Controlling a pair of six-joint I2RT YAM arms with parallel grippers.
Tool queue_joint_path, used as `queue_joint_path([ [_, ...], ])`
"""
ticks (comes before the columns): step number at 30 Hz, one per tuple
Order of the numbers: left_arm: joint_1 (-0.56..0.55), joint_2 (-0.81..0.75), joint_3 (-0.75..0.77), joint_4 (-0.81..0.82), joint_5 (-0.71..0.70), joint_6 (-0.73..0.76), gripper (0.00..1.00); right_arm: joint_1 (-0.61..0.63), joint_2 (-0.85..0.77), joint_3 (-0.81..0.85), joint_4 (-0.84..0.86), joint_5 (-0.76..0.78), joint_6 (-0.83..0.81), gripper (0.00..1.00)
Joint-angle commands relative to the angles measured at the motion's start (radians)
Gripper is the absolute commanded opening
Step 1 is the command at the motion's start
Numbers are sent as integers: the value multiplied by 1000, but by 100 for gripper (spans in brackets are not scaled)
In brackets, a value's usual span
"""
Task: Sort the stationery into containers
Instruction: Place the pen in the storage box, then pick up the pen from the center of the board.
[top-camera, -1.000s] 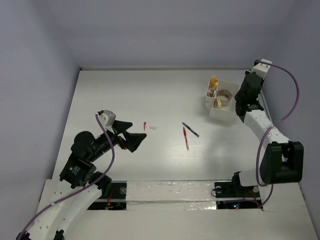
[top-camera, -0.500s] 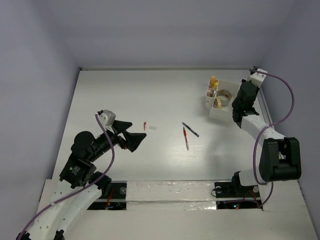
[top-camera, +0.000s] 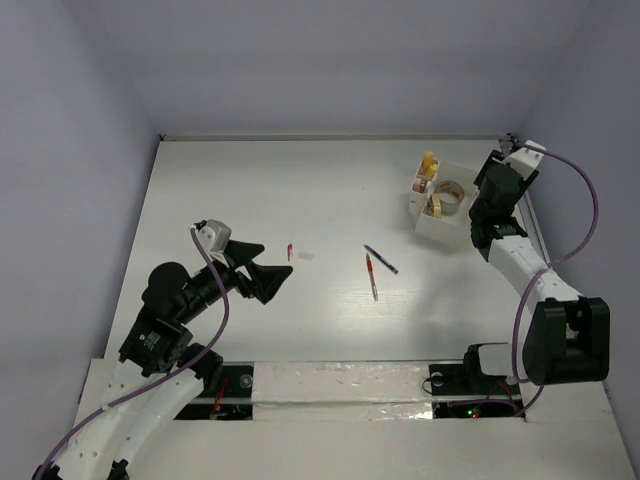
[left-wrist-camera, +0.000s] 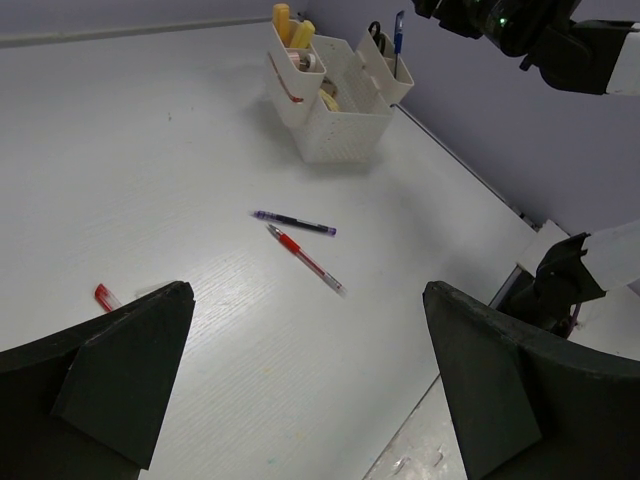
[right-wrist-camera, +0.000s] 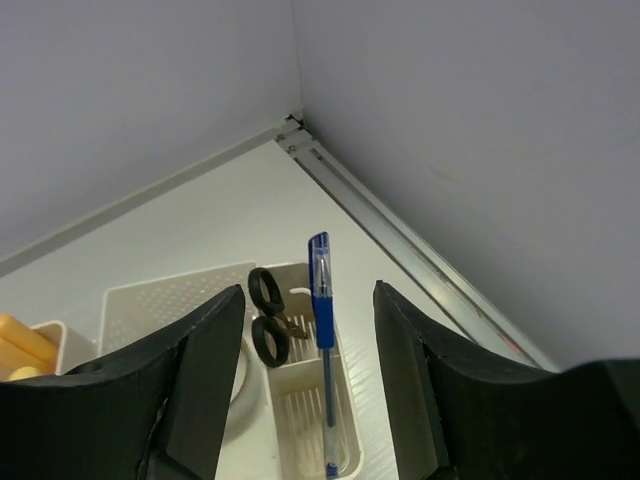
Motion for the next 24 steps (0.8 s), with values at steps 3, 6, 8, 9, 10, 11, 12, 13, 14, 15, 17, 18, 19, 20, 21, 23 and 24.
queue_joint_path([
  [3,7,13,-1,28,0,-9,99,54,-100,117,-205,-132,87,58],
  [6,16,23,-1,27,-2,-9,99,134,-126,153,-363,-281,129,47],
  [8,26,30,-1,30,0,-9,99,196,-129,169,-428,-340,132,40],
  [9,26,33,1,28,0,-9,99,268,-118,177,-519,-359,132,32],
  [10,36,36,1,30,0,-9,99,295,-111,185,-558,-384,134,27],
  [11,36,43,-1,30,1,-10,99,318,-100,200,-606,-451,163,24],
  [12,36,46,-1,30,3,-10,99,351,-89,202,-665,-499,175,23],
  [13,45,50,-1,31,6,-10,99,367,-69,197,-684,-554,190,21],
  [14,45,55,-1,31,6,-10,99,388,-59,185,-701,-594,213,19],
  [15,58,61,-2,33,11,-10,99,439,-34,180,-729,-637,216,18],
  [17,71,67,-2,33,12,-10,99,500,-3,186,-775,-639,226,13],
  [18,72,72,-2,33,12,-10,99,529,10,194,-816,-616,227,10],
  [19,81,75,-2,33,12,-10,99,572,24,196,-833,-610,232,10],
  [20,93,81,-2,33,12,-10,99,586,53,196,-851,-604,247,13],
  [21,93,86,-1,33,12,-12,99,600,69,194,-859,-594,250,19],
  [23,104,93,-1,31,14,-10,99,609,96,179,-872,-575,264,32],
  [24,116,95,-1,33,14,-10,99,609,122,173,-865,-562,266,39],
])
